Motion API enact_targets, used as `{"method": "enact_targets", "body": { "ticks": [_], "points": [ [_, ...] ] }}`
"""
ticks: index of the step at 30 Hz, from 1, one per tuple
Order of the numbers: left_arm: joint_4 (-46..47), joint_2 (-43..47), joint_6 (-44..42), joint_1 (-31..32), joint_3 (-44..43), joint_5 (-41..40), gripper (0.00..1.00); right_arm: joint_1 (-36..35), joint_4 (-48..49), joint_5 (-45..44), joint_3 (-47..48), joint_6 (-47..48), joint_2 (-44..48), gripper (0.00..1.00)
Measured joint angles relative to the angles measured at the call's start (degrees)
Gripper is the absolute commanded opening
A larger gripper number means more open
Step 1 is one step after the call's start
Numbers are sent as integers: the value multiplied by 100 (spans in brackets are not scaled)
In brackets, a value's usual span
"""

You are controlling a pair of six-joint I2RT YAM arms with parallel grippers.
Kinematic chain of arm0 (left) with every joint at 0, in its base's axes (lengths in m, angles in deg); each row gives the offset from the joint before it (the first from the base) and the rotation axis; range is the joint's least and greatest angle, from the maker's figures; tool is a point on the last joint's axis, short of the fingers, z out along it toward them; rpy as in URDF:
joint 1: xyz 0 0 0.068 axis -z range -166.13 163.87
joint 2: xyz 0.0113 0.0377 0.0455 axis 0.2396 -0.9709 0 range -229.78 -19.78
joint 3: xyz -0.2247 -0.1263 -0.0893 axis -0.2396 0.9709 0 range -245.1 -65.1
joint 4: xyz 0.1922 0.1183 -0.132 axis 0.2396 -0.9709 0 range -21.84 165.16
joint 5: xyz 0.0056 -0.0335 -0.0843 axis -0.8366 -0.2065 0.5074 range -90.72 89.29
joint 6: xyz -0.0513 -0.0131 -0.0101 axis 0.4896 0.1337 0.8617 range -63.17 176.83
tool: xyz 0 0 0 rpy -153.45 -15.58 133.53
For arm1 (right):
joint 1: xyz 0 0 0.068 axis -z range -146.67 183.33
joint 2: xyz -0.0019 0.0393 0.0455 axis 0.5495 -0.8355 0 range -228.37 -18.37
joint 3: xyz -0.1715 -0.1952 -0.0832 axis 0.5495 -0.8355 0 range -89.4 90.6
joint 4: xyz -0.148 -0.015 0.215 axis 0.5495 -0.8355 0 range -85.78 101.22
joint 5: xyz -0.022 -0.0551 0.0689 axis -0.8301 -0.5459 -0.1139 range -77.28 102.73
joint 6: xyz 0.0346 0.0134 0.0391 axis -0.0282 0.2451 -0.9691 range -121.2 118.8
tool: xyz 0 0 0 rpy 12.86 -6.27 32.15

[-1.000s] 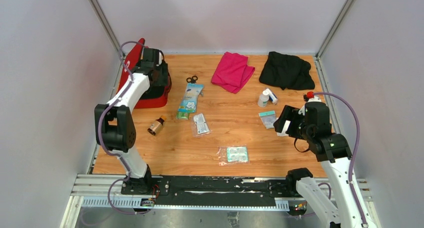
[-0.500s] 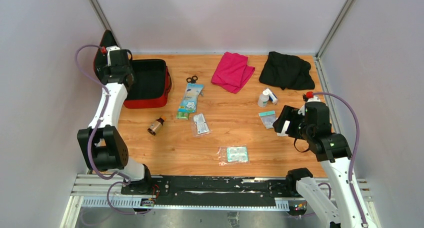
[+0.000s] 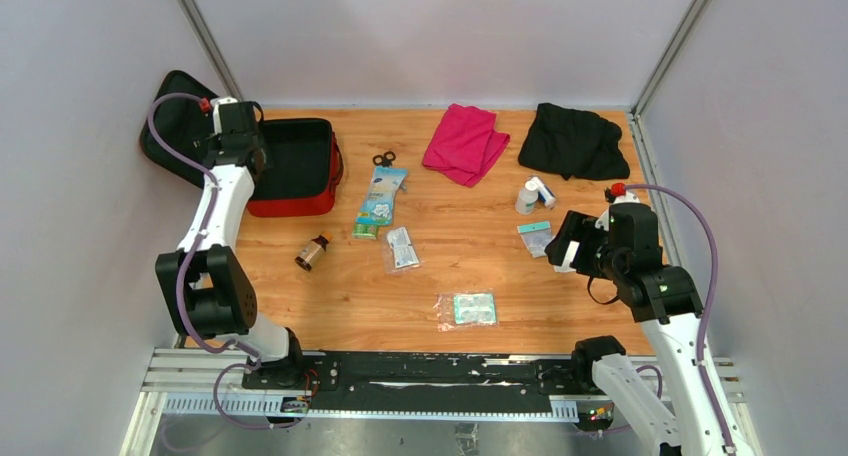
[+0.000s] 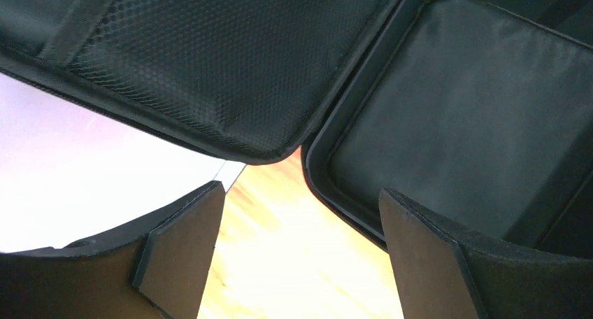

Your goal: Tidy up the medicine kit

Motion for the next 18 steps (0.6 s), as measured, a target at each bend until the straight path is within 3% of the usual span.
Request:
{"method": "enact_targets", "body": {
  "ticks": [5, 11, 18],
  "points": [
    [44, 17, 79, -11, 37, 442, 89, 0, 0, -4, 0, -2, -33, 89],
    [306, 496, 452, 39, 483, 1720, 93, 0, -59, -313, 70, 2, -61, 90],
    [629, 409, 675, 568, 503, 2802, 98, 0, -83, -551, 293, 44, -59, 87]
  ]
}}
